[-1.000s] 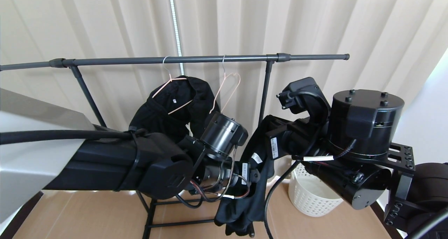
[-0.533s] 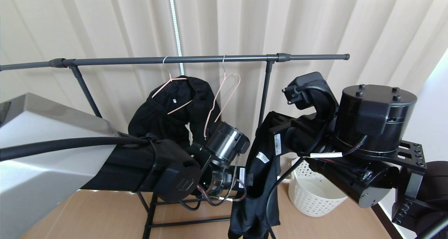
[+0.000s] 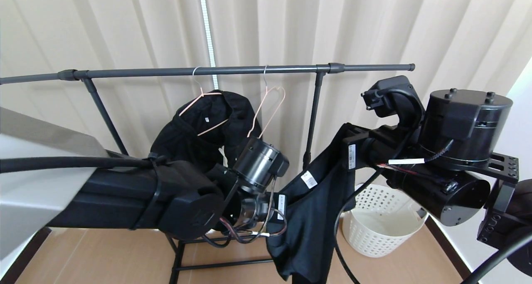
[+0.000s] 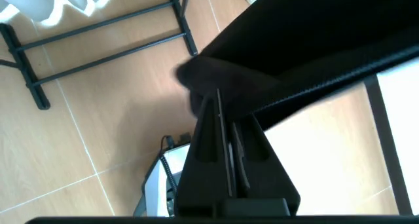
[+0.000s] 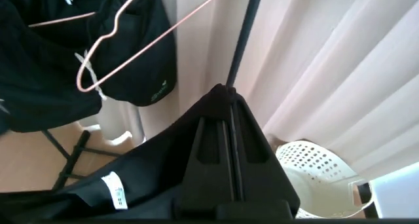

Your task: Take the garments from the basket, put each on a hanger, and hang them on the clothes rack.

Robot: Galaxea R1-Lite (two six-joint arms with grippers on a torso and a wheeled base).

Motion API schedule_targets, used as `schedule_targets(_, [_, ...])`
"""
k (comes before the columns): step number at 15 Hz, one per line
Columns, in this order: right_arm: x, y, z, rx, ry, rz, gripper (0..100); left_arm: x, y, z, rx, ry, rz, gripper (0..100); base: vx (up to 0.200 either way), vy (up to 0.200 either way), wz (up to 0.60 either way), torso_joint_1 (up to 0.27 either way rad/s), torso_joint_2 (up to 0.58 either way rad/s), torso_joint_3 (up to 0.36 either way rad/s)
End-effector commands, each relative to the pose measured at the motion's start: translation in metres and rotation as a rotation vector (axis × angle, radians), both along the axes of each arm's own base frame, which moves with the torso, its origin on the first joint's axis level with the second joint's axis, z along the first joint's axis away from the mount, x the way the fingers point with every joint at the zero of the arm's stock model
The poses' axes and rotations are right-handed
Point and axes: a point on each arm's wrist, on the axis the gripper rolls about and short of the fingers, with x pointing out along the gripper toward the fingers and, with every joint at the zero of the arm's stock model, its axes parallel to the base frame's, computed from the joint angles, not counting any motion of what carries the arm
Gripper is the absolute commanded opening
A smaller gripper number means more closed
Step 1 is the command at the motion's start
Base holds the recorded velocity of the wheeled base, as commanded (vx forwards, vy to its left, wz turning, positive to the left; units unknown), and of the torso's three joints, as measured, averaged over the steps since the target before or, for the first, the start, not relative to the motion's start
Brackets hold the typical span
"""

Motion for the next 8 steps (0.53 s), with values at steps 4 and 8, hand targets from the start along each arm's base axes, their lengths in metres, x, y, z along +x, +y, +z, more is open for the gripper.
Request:
schedule_targets(4, [0.006,-0.008,-0.003,-0.011,0.01,-0.031,0,-0.01,0.042,0.079,-0.041,-0.13,0.046,0,0.0,0.0,0.0,0.0,0.0,0.0])
schedule_targets(8, [0.0,-0.011,-0.009,-0.041,0.023,-0.019,0,-0.014,0.057,0.117,0.043,-0.086,0.067,0,0.0,0.0,0.0,0.0,0.0,0.0])
